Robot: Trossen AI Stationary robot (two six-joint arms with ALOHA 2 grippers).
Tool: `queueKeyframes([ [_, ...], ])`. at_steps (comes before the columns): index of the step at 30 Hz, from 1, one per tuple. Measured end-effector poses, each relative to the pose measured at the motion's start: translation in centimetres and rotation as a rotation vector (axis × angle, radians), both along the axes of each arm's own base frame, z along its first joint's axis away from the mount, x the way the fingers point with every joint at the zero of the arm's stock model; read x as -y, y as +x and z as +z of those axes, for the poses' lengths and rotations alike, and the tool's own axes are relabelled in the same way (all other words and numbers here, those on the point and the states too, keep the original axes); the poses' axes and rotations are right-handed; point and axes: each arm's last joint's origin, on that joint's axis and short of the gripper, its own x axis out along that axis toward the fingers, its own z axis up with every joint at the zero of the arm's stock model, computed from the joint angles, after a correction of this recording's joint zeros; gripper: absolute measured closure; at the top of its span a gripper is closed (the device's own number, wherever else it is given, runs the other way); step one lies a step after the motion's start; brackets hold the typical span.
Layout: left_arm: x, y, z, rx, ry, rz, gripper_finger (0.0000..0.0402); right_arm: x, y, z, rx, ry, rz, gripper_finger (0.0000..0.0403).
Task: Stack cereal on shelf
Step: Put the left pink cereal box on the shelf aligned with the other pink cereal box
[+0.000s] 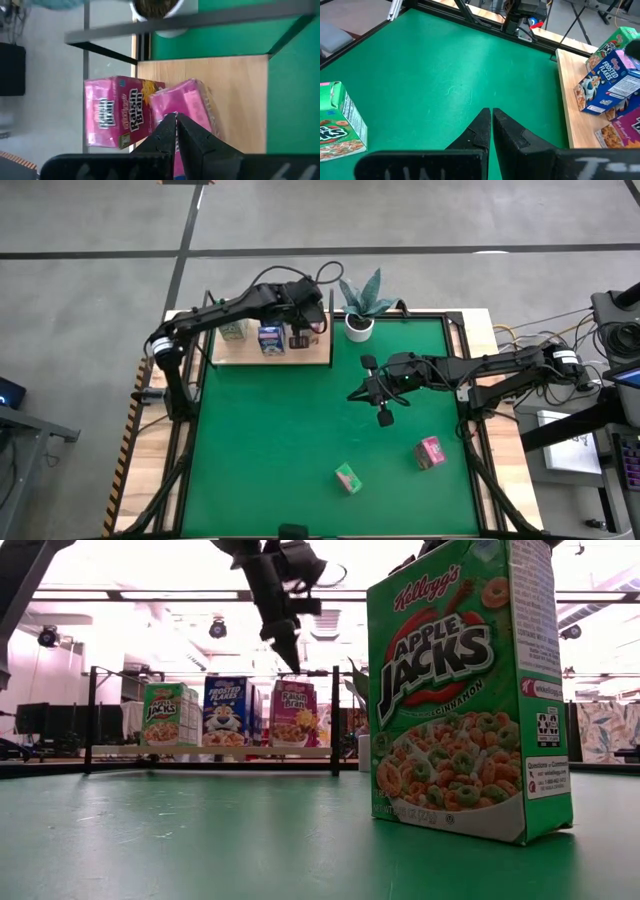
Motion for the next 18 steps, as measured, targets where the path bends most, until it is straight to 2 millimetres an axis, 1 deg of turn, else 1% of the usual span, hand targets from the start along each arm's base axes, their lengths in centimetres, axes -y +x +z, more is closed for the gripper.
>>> queueKeyframes([
  [2,0.5,-0.4,1.0,-0.001,-0.001,-0.007,0.0402,0.0,0.0,0.0,0.000,0.000,0.000,0.0394],
  [4,1.0,-0.9,1.4,-0.043,-0.025,-0.008,0.0402,0.0,0.0,0.0,0.000,0.000,0.000,0.0394],
  [7,1.6,-1.8,1.2,-0.109,-0.115,-0.017,0.0402,0.0,0.0,0.0,0.000,0.000,0.000,0.0394],
  [9,2.0,-2.1,1.0,-0.101,-0.217,-0.046,0.0401,0.0,0.0,0.0,0.000,0.000,-0.001,0.0394],
  [11,2.4,-2.1,0.4,-0.093,-0.297,-0.078,0.0401,0.0,0.0,0.0,0.000,0.001,0.000,0.0394],
  [14,2.6,-1.6,-0.9,-0.092,-0.300,-0.088,0.0401,0.0,0.0,0.0,-0.002,0.005,-0.002,0.0394],
  [18,2.1,-1.3,-1.8,-0.093,-0.201,-0.045,0.0401,0.0,0.0,0.0,-0.004,0.008,-0.004,0.0394],
])
